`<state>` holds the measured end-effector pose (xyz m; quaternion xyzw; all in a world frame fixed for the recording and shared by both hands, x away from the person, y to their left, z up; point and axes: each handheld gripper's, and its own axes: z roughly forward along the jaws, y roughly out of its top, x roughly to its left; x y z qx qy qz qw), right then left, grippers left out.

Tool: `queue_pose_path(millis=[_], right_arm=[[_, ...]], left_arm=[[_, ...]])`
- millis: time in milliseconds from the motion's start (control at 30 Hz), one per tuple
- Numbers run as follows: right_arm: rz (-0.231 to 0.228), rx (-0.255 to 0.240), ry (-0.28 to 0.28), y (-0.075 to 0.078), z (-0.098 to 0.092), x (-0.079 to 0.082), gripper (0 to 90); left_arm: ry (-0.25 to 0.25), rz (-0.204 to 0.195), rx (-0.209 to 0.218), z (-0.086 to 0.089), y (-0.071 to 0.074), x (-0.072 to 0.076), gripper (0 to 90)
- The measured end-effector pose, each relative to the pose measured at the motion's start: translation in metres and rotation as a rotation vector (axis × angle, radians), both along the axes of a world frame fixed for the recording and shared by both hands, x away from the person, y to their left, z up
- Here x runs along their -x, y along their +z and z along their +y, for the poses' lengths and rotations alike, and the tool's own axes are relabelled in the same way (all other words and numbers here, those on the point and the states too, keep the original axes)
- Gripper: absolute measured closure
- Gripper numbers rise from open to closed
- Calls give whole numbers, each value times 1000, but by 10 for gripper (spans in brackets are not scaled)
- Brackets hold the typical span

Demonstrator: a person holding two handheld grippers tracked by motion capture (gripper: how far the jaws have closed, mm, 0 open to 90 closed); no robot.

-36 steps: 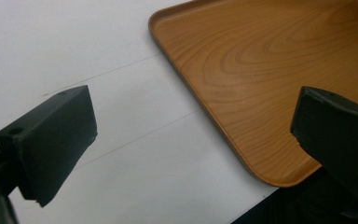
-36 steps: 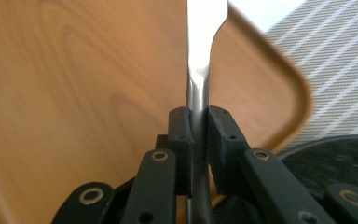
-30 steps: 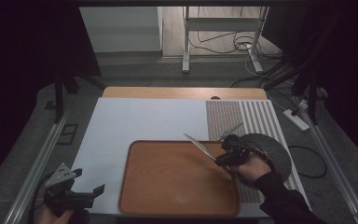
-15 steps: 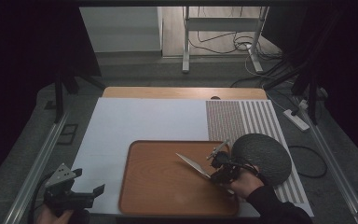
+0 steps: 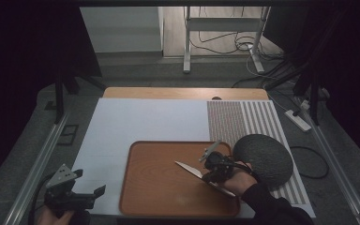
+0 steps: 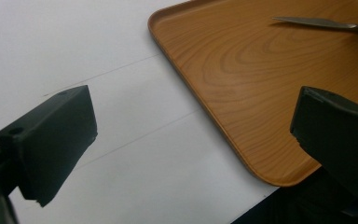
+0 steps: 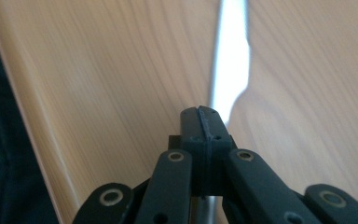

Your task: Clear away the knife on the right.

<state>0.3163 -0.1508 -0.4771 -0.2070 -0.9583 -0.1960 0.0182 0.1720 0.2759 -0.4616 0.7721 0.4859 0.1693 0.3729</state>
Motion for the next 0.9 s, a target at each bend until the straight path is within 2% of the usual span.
queue_pose_path(millis=[200,367,400,500,600,667,900], right_arm=[[-10,-11,48,-9,30,-7,900],[-16,22,61,-22,36,-13,900],[-13,9,55,-22,36,-14,900],[-29,20,24,-22,32,-19,900],[-66,56,-22,-20,22,-26,900],[-65,57,-29,-20,18,-29,900],[-57,70,-118,-17,-9,-41,900]], left_arm=[[-1,2,0,0,0,0,7],[-4,1,-5,0,0,0,7],[-3,1,-5,-1,0,0,7],[-4,1,-4,0,0,0,7],[-5,0,-4,0,0,0,7],[-6,0,-3,0,0,0,7],[-9,0,-3,0,0,0,7]])
